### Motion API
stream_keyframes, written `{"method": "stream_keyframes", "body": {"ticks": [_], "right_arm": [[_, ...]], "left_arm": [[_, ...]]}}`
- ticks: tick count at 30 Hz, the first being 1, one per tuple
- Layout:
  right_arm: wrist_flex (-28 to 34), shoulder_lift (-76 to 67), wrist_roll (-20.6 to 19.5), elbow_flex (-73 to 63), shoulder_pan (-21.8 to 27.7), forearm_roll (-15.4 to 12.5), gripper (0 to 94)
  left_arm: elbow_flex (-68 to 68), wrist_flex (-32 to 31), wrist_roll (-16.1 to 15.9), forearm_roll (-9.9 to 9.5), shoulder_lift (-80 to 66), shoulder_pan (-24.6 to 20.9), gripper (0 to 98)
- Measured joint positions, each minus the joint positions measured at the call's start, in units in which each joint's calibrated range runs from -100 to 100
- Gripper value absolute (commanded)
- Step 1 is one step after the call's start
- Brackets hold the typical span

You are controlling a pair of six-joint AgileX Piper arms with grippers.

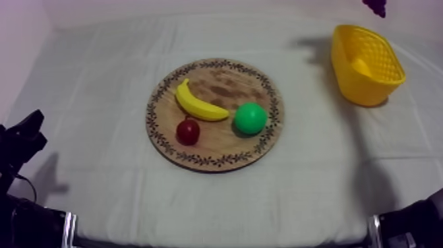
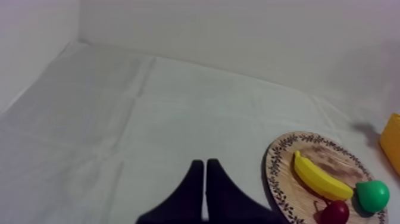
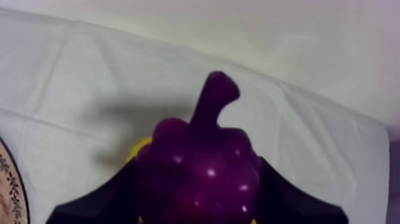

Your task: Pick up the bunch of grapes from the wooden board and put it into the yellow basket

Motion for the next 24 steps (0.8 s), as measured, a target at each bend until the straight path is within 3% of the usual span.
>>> {"method": "stream_keyframes", "body": {"ticks": [9,16,20,24], "right_arm": [[-3.44,0.1,-1.59,9.17,2.85,-0.65,20.4],[-4.25,2.63,-1.01,12.72,4.24,-1.36,25.4],[-4.69,3.98,-0.51,14.04,4.48,-1.59,33.2],[-5.68,5.25,-0.06,15.17,4.7,-2.01,47.4]], "left_arm": [[0.0,0.0,0.0,0.0,0.0,0.0,0.1],[0.0,0.0,0.0,0.0,0.0,0.0,0.1],[0.0,0.0,0.0,0.0,0.0,0.0,0.1],[0.0,0.0,0.0,0.0,0.0,0.0,0.1]]}}
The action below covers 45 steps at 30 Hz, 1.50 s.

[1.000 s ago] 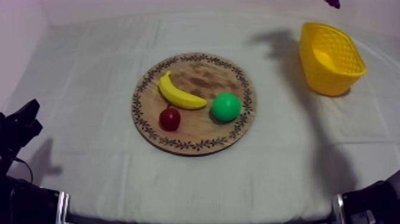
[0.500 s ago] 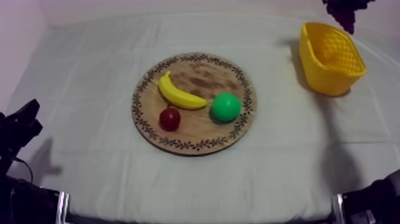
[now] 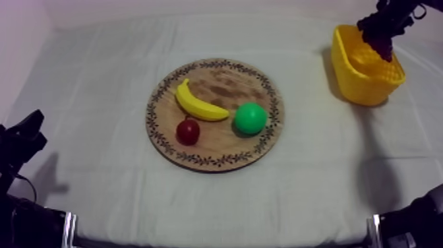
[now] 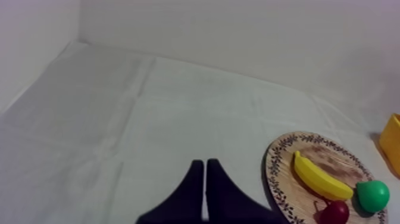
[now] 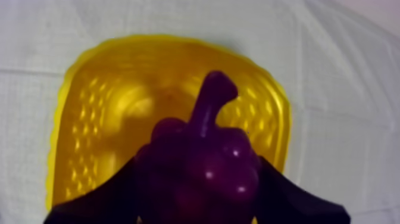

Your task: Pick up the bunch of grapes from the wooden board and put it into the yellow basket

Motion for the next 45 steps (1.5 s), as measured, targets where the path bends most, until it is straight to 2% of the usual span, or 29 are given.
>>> {"method": "stream_keyframes", "body": {"ticks": [5,10,21,27,37,45], "right_arm": [[-0.79,1.42,0.33,0.74,0.0,-0.82,61.3],[-2.19,2.9,0.16,1.69,-0.11,-1.17,64.5],[-6.94,-1.37,-0.28,5.39,1.03,-0.28,55.8],[-11.62,-7.42,-0.85,10.48,1.84,0.62,51.5],[-22.02,-21.34,-2.93,25.28,2.44,2.74,40.3],[-28.32,-33.64,-3.65,39.48,1.54,3.44,35.3]], "left_arm": [[0.0,0.0,0.0,0.0,0.0,0.0,0.1],[0.0,0.0,0.0,0.0,0.0,0.0,0.1],[0.0,0.0,0.0,0.0,0.0,0.0,0.1],[0.0,0.0,0.0,0.0,0.0,0.0,0.1],[0.0,0.0,0.0,0.0,0.0,0.0,0.1],[0.0,0.0,0.0,0.0,0.0,0.0,0.1]]}}
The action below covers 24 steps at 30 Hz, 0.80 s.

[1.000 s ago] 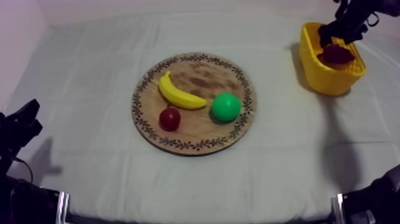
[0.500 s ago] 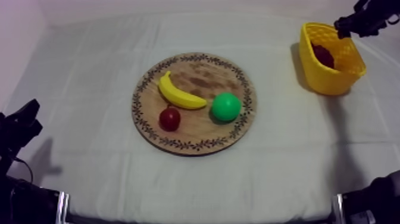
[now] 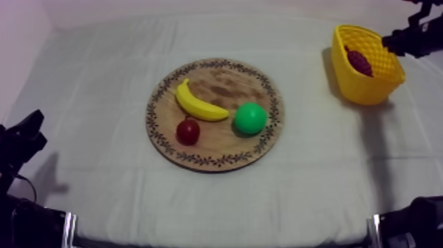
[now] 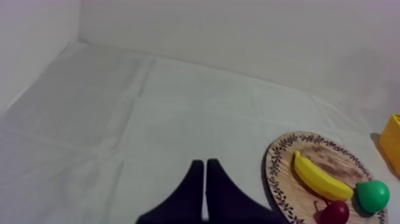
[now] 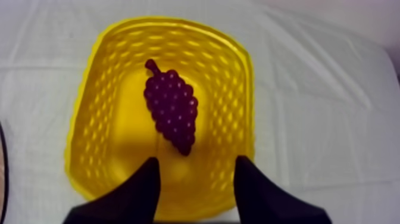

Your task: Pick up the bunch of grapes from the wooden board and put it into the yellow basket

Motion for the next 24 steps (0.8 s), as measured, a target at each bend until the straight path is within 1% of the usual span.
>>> {"method": "stream_keyframes", "body": {"ticks": [5,10,12,18,24], "right_arm": [[-2.13,-6.21,-1.01,7.82,-0.49,1.12,33.5],[-3.8,-12.75,-1.44,14.55,-0.81,1.18,31.7],[-4.8,-15.11,-1.71,17.27,-0.9,1.65,30.9],[-7.49,-23.16,-2.08,25.64,-0.93,1.78,28.9],[-9.29,-30.82,-2.48,34.0,-0.86,1.63,23.4]], "left_arm": [[0.0,0.0,0.0,0.0,0.0,0.0,0.1],[0.0,0.0,0.0,0.0,0.0,0.0,0.1],[0.0,0.0,0.0,0.0,0.0,0.0,0.1],[0.0,0.0,0.0,0.0,0.0,0.0,0.1],[0.0,0.0,0.0,0.0,0.0,0.0,0.1]]}}
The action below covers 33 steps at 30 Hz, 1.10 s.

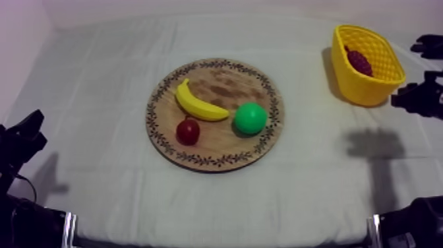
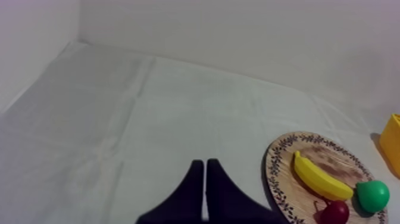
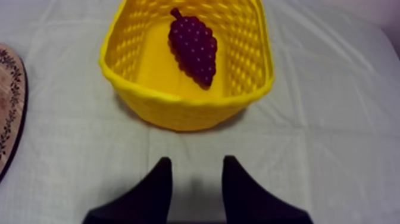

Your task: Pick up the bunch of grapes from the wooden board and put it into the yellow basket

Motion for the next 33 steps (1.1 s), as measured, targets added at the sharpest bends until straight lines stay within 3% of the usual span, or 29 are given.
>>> {"method": "stream_keyframes", "body": {"ticks": [4,10,20,24,33], "right_arm": [[-1.04,-5.67,-0.1,5.34,-0.07,-0.05,16.4],[-1.07,-16.26,0.68,13.32,-0.35,-2.3,2.9],[4.16,-35.9,6.09,20.43,-0.55,-10.84,0.6],[9.87,-41.04,8.84,20.67,-0.75,-13.74,0.4],[13.11,-49.0,13.3,20.67,-1.87,-15.39,0.3]], "left_arm": [[0.0,0.0,0.0,0.0,0.0,0.0,0.1],[0.0,0.0,0.0,0.0,0.0,0.0,0.1],[0.0,0.0,0.0,0.0,0.0,0.0,0.1],[0.0,0.0,0.0,0.0,0.0,0.0,0.1],[0.0,0.0,0.0,0.0,0.0,0.0,0.1]]}}
